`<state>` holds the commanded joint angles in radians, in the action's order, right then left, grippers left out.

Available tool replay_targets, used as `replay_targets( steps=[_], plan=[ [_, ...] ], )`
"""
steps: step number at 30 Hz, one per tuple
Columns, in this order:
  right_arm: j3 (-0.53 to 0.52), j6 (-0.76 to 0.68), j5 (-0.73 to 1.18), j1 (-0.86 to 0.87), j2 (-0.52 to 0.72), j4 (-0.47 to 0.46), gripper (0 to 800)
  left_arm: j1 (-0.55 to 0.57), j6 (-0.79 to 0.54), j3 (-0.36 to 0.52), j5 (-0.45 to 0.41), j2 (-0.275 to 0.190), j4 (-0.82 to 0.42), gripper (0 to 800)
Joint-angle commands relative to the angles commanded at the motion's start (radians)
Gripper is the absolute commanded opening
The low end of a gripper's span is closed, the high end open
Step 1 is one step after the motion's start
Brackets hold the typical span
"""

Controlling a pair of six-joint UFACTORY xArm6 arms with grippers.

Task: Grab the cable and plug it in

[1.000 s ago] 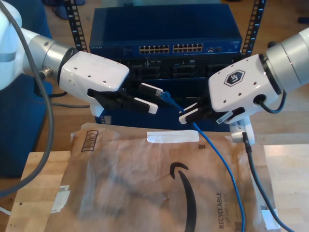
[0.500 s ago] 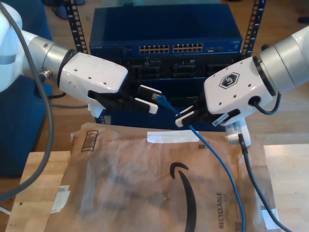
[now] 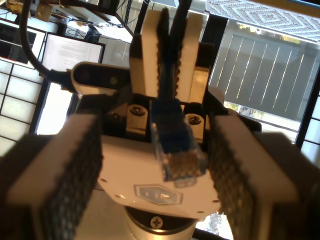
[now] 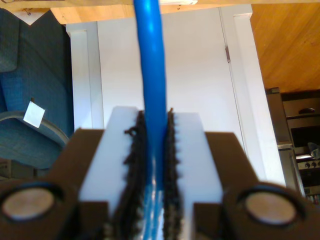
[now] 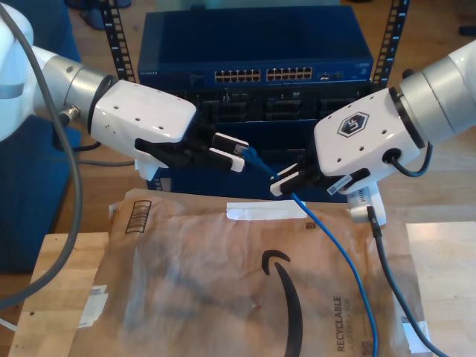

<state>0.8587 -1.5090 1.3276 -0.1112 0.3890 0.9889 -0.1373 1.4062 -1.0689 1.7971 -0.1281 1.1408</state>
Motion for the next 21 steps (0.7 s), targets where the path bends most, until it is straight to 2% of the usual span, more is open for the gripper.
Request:
replay_targets(
  steps=[2, 3, 6, 12, 14, 15, 17, 18, 20, 21],
  plan=[
    [0.000, 0.000, 0.002, -0.002, -0.002, 0.000, 16, 0.000, 0.000, 0.000, -0.008, -0.003, -0.005, 231],
    [0.000, 0.000, 0.000, -0.005, -0.002, -0.002, 16, -0.002, 0.000, 0.000, -0.017, -0.008, -0.008, 183],
    [0.000, 0.000, 0.000, -0.005, -0.002, -0.002, 16, -0.002, -0.005, 0.017, -0.052, -0.025, -0.018, 113],
    [0.002, 0.000, 0.000, -0.008, -0.011, -0.002, 17, -0.002, -0.015, 0.031, -0.066, -0.032, -0.021, 43],
    [0.002, 0.000, 0.003, -0.009, -0.009, -0.002, 43, -0.002, -0.015, 0.032, -0.066, -0.034, -0.021, 38],
    [0.002, 0.000, 0.003, -0.014, -0.011, -0.002, 118, -0.003, -0.018, 0.032, -0.066, -0.034, -0.021, 33],
    [0.009, 0.002, 0.006, -0.038, -0.023, -0.002, 595, -0.006, -0.018, 0.032, -0.066, -0.032, -0.021, 25],
    [0.021, 0.008, 0.006, -0.044, -0.031, -0.003, 703, -0.009, -0.018, 0.032, -0.063, -0.034, -0.021, 22],
    [0.026, 0.031, 0.002, -0.043, -0.029, -0.005, 789, -0.011, -0.017, 0.034, -0.058, -0.034, -0.020, 21],
    [0.026, 0.035, -0.002, -0.041, -0.026, -0.006, 790, -0.011, -0.012, 0.031, -0.055, -0.032, -0.020, 21]
  ],
)
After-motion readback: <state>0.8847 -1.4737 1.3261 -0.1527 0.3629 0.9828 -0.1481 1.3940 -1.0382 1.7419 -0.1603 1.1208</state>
